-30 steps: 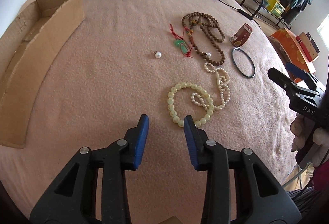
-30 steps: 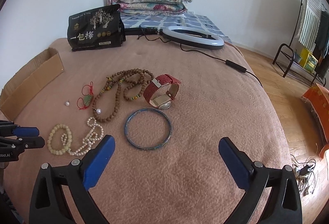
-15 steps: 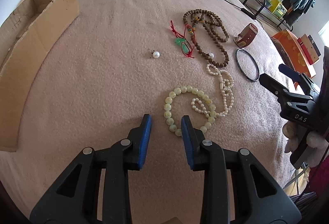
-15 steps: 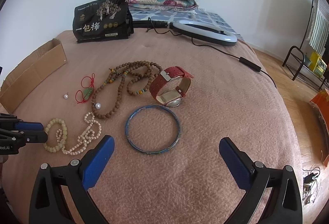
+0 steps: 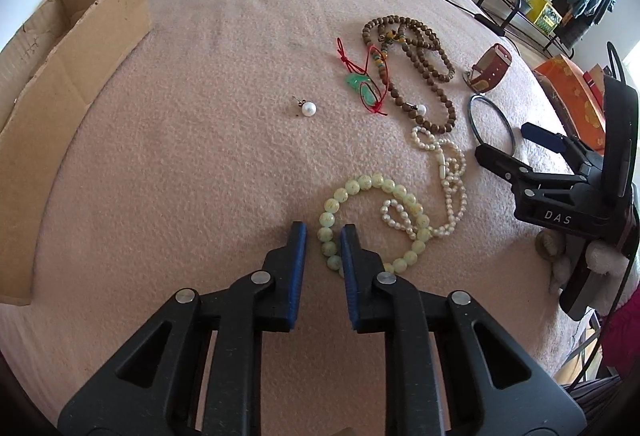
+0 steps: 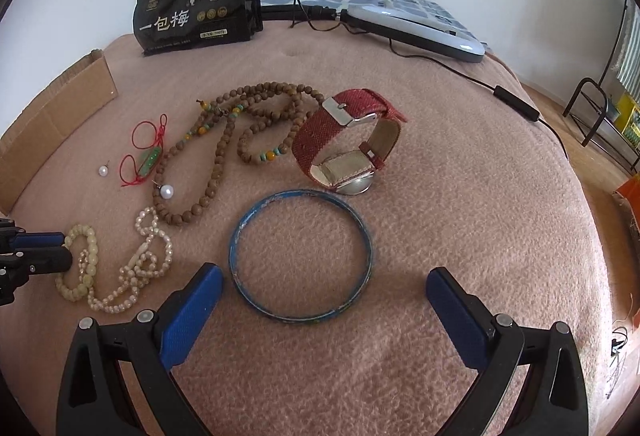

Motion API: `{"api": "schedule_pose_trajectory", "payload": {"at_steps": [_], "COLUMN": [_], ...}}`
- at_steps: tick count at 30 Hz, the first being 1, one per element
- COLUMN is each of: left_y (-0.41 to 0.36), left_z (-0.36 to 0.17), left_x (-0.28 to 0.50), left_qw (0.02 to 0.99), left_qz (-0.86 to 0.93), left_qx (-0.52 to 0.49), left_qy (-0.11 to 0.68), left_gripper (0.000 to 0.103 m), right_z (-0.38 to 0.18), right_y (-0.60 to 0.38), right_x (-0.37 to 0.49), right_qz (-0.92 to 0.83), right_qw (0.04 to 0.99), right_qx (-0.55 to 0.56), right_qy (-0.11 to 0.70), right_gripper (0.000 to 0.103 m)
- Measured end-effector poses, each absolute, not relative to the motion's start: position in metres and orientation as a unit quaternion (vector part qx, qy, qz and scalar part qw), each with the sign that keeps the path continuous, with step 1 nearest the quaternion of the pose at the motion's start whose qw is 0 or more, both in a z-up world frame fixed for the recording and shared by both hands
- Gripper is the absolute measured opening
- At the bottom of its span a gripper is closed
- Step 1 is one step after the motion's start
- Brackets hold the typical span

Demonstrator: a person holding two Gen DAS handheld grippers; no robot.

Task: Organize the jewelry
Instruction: 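Lower the left gripper onto the pale green bead bracelet and close it, then close the right gripper on the blue bangle while the left gripper lifts the bracelet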

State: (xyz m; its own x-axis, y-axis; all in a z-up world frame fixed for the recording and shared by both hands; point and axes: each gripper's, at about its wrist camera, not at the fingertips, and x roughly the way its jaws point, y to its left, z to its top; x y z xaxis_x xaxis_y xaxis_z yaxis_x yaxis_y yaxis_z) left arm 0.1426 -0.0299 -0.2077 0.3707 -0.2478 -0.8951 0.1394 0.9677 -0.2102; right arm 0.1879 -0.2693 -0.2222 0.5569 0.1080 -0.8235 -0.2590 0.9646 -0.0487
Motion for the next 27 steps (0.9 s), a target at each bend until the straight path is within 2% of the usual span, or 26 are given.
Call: {"api": "schedule_pose_trajectory", "payload": {"at_steps": [8,15,18,20,21,27], "left_y": [-0.034,-0.034,-0.033,-0.032,-0.032,-0.029], "left_z": [-0.209,-0.209,-0.209,-0.208,-0.208,-0.203], "left_x": [0.146,0.145,0.146,0.146,0.146,0.144], "left_qw": [0.826,0.834,0.833,0.833,0.833,0.834], "left_qz": [-0.114,-0.111,-0.113,-0.113,-0.113,-0.112], "left_qx": [-0.041,-0.035,-0.041,-0.042,-0.044,-0.050], "left_qy": [0.550,0.540,0.541,0.540,0.540,0.538], "left_gripper": [0.017,0.009,0.008,0.008,0.008,0.007], "right_z": [-0.225,-0.227,-0.224,-0.222,-0.221,-0.219], "right_y": [-0.265,-0.263,-0.262,-0.260,-0.259,-0.257], "right_x": [0.198,0.200,0.199,0.197,0.197,0.195], "right_qz": [0.109,0.115,0.128,0.135,0.136,0.134], "right_qw": [0.872,0.868,0.869,0.868,0.868,0.867], "right_qx": [-0.086,-0.088,-0.087,-0.089,-0.089,-0.087], "right_qy": [0.470,0.474,0.471,0.469,0.469,0.472], "right_gripper": [0.103,0.102,0.091,0.077,0.074,0.074]}}
